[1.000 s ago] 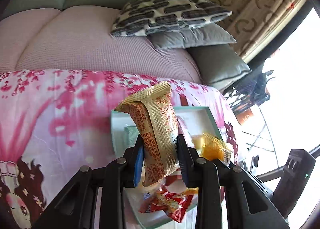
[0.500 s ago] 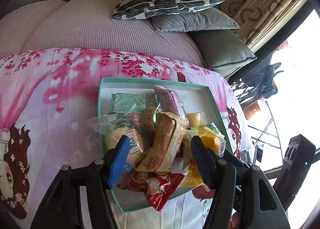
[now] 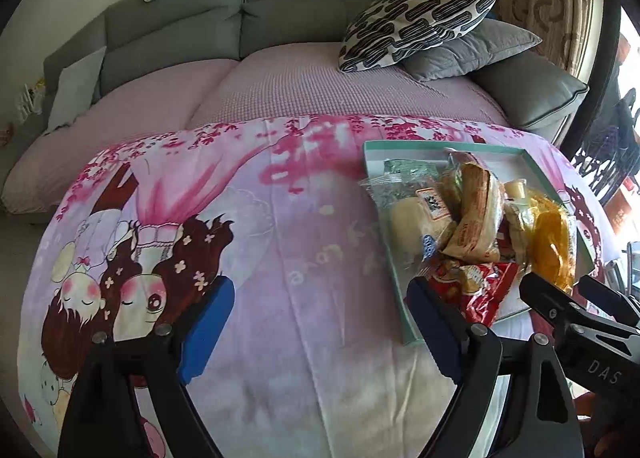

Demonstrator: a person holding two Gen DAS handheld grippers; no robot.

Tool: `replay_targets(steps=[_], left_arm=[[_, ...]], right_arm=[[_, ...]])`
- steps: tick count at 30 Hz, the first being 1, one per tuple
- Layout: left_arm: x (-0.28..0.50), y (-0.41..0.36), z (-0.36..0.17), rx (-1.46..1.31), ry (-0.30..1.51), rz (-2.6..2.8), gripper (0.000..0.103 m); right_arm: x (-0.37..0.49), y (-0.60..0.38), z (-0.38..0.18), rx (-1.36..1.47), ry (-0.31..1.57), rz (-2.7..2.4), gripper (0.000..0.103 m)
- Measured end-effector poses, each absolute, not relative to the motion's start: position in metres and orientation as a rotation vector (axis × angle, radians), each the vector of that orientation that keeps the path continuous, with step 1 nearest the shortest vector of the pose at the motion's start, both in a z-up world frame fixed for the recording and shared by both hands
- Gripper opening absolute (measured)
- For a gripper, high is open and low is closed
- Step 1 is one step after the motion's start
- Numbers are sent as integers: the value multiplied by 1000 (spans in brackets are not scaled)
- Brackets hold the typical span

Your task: Organize snacks

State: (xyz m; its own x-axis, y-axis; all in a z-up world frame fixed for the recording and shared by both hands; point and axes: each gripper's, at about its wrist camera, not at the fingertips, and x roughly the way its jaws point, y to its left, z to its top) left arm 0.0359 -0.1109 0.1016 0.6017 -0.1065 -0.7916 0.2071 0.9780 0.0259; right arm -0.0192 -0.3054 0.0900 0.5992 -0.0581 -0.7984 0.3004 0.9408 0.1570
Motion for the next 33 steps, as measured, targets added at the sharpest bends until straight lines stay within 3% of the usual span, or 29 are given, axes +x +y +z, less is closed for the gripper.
replay_targets(steps=[7, 17, 33], left_arm=[[24, -109, 92, 216, 863, -72, 89], [23, -96, 63, 163, 970, -73, 89], [27, -92, 52, 128, 981, -83, 89]], right_arm=[[-29, -294, 78, 244, 911, -222, 103], [-37, -290, 62, 204, 933, -239, 103], [-39, -292, 60, 186, 925, -254, 103]])
